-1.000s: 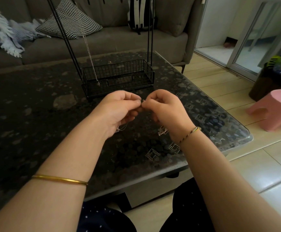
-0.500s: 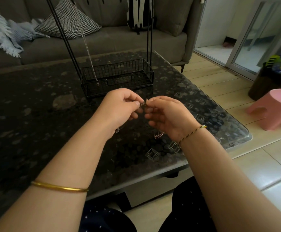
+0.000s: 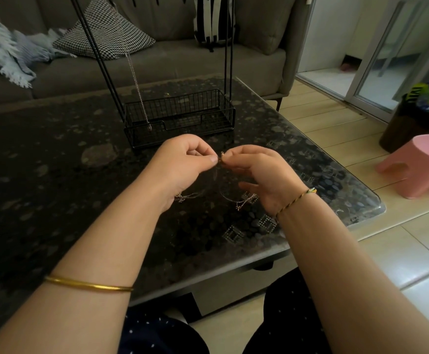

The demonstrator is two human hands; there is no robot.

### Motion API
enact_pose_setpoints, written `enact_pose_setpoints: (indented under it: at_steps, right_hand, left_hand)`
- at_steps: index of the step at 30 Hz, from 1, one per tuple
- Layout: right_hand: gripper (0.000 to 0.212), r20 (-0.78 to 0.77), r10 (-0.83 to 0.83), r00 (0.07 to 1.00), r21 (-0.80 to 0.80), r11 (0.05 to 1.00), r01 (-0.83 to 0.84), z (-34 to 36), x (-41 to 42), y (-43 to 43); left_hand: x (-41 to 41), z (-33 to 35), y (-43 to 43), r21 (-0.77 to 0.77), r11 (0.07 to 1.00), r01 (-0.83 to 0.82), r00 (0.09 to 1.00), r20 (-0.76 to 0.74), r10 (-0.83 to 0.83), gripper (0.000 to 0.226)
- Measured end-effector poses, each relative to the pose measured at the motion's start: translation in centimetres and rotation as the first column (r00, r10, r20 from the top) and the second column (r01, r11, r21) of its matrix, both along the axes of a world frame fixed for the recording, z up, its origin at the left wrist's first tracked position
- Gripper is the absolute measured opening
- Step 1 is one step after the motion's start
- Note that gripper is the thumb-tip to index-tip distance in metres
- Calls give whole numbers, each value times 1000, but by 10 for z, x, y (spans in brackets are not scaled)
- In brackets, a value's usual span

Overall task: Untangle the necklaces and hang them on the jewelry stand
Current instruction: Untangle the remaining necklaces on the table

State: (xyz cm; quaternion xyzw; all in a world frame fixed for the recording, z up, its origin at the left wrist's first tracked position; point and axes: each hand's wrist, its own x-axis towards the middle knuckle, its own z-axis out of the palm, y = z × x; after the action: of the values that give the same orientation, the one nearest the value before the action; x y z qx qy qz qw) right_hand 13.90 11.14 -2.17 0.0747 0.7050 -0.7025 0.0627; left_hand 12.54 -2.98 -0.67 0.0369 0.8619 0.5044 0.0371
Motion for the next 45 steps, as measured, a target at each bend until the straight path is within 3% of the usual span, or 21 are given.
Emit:
enact_pose_setpoints:
  at_steps: [7, 11, 14, 26, 36, 45]
  right_hand:
    - [17, -97, 11, 995, 42, 999, -6, -1, 0, -2]
    - [17, -135, -6, 991, 99, 995, 19, -3, 0, -6]
    - [13, -171, -43, 984, 204, 976, 78, -5, -1, -6]
    - [10, -272, -124, 954, 278, 939, 201, -2, 2, -11]
    - [5, -333, -17, 943, 409, 898, 161, 0, 0, -6]
    - [6, -256, -135, 957, 248, 948, 200, -3, -2, -7]
  left_hand:
    - [-5, 2, -1, 212, 976, -56, 967, 256, 0, 13]
    - [-5, 2, -4, 235, 970, -70, 955, 297, -3, 10]
    - [-6, 0, -4, 219, 969, -110, 958, 282, 45, 8]
    - [-4, 0, 0, 178, 978, -106, 985, 152, 79, 13]
    - [0, 0, 1, 2, 1000, -29, 999, -22, 29, 10]
    - [0, 2, 8, -35, 999, -8, 1000, 5, 8, 12]
